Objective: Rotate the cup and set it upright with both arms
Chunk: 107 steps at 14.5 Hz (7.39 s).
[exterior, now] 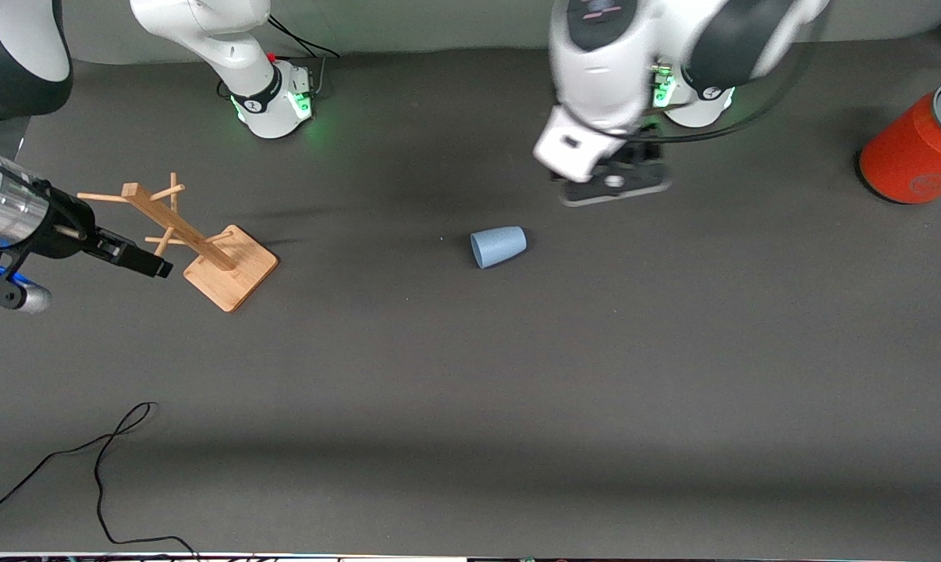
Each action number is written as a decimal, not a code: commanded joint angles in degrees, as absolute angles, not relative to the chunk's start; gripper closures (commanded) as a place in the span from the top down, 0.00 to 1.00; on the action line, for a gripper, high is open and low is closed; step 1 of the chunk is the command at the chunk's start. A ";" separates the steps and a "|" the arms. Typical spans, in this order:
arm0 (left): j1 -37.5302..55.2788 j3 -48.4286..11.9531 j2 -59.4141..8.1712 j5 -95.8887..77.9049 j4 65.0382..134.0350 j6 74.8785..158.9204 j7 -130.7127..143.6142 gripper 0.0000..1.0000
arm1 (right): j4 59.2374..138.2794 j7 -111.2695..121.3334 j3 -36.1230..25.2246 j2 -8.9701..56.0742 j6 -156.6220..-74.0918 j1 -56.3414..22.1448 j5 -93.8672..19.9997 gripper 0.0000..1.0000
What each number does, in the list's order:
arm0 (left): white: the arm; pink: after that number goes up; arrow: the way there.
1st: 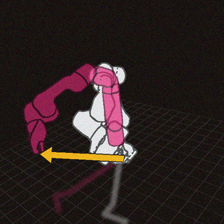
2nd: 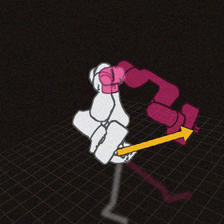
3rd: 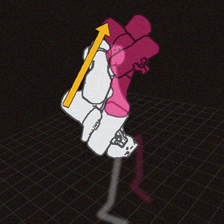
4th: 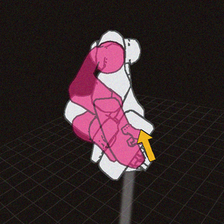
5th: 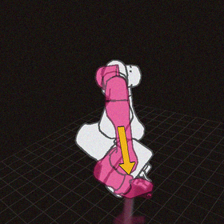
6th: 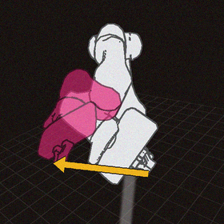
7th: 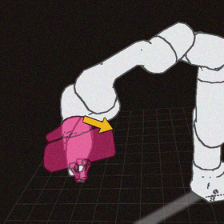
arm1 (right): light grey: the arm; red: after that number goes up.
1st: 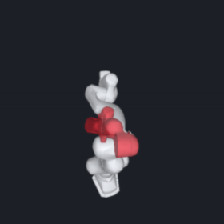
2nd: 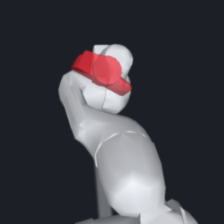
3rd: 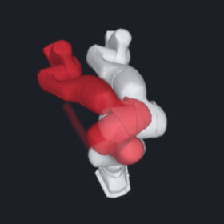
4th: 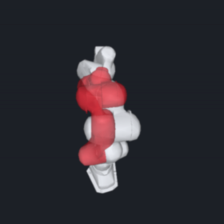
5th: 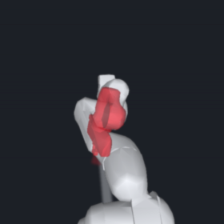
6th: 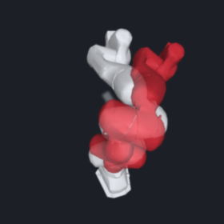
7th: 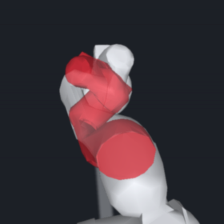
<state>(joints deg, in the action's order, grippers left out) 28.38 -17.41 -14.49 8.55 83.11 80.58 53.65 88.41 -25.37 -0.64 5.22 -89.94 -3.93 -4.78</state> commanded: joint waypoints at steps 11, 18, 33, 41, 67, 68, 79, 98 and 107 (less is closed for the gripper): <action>46.93 -16.26 -49.82 22.58 56.95 77.15 81.46 1.00 | 98.44 -5.27 3.96 -3.95 -91.76 6.15 -4.04 1.00; 52.29 -8.70 -55.98 23.91 56.86 84.90 82.53 1.00 | 99.58 -5.98 3.96 -3.52 -93.25 5.80 -4.04 1.00; 53.44 -9.05 -56.95 23.03 58.80 78.13 84.72 0.63 | 99.32 -5.54 3.78 -2.72 -94.40 5.80 -3.52 1.00; 53.09 -9.14 -56.78 21.45 58.36 78.40 87.28 0.00 | 99.23 -5.45 3.87 -2.37 -94.57 5.80 -2.99 1.00; 35.60 -9.76 -19.68 6.33 118.57 141.76 64.07 0.00 | 99.05 -5.98 3.78 -1.67 -96.15 5.36 -1.93 1.00; 35.68 -9.76 -20.12 6.33 118.56 142.29 63.99 0.00 | 99.05 -5.98 3.78 -1.58 -96.15 5.27 -1.93 1.00; 35.42 -9.76 -23.29 8.35 118.12 146.16 63.98 0.35 | 99.49 -5.36 3.87 -0.18 -97.21 5.27 -2.46 1.00; 11.72 -8.35 1.14 -4.66 97.47 88.78 24.12 1.00 | 98.96 -3.17 3.87 -0.53 -96.86 4.31 -2.46 1.00; 4.39 1.76 1.32 -1.42 93.43 87.27 -2.54 1.00 | 97.47 -3.43 3.96 -0.18 -96.59 4.22 -1.84 1.00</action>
<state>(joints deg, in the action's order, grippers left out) 2.43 0.25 1.72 -3.16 95.54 88.03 -0.19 98.14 -4.53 4.28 0.03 -96.62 4.74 -2.35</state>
